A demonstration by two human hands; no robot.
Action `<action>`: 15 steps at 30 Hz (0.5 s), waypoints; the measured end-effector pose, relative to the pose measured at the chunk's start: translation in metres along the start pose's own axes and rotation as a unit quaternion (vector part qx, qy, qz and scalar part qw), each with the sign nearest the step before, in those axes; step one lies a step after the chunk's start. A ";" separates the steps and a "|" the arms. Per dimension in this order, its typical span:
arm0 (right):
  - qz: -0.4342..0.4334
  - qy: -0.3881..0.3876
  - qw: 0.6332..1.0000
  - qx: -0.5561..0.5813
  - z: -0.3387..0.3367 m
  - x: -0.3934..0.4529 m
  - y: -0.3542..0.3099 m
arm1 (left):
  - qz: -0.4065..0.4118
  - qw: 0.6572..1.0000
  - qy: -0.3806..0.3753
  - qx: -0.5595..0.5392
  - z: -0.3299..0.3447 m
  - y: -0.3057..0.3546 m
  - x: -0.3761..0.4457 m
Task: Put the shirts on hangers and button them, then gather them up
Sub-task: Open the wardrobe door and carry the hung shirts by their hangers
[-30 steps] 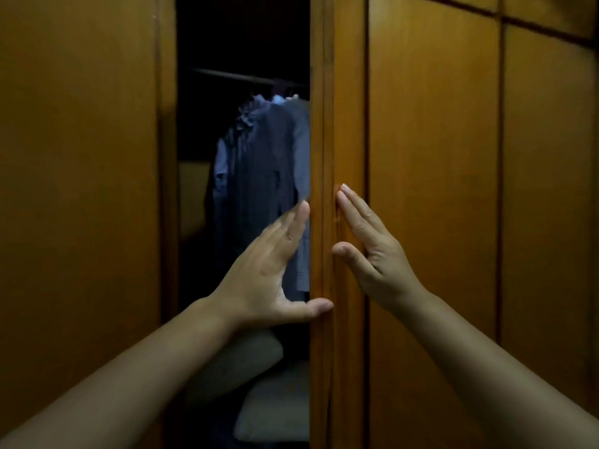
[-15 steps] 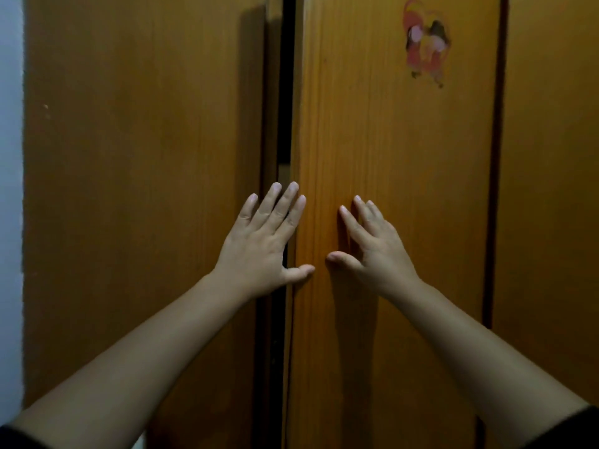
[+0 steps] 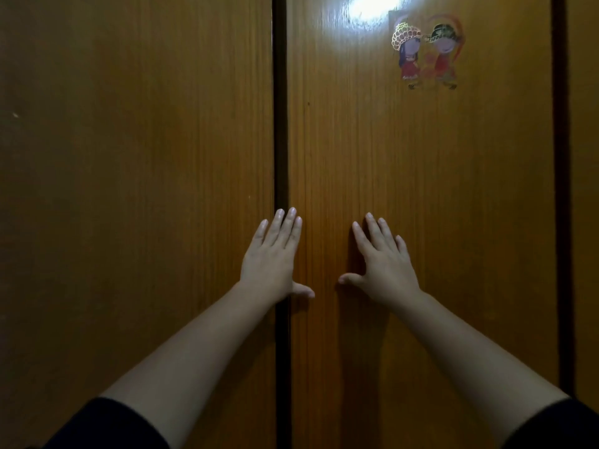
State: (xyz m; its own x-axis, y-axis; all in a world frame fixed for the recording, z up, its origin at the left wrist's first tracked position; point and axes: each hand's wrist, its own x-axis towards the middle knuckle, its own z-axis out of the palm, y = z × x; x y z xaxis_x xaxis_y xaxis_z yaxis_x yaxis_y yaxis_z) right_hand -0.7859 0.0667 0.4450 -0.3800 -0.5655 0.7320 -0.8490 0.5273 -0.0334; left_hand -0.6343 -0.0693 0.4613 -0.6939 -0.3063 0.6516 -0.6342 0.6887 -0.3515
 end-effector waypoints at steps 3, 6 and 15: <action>0.010 -0.016 1.000 -0.008 0.013 0.007 0.003 | -0.006 1.000 -0.013 -0.009 0.016 -0.002 0.010; 0.011 -0.021 1.000 -0.017 0.022 0.009 0.008 | -0.014 0.999 -0.017 -0.024 0.030 -0.003 0.015; 0.000 -0.016 1.000 -0.003 0.031 0.016 0.014 | -0.018 1.000 -0.021 -0.009 0.043 -0.006 0.028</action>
State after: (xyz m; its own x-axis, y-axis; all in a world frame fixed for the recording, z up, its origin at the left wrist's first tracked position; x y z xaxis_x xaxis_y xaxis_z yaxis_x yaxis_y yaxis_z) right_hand -0.8148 0.0454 0.4348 -0.3914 -0.5850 0.7103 -0.8469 0.5309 -0.0295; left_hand -0.6648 -0.1105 0.4527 -0.6844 -0.3577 0.6353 -0.6533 0.6878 -0.3166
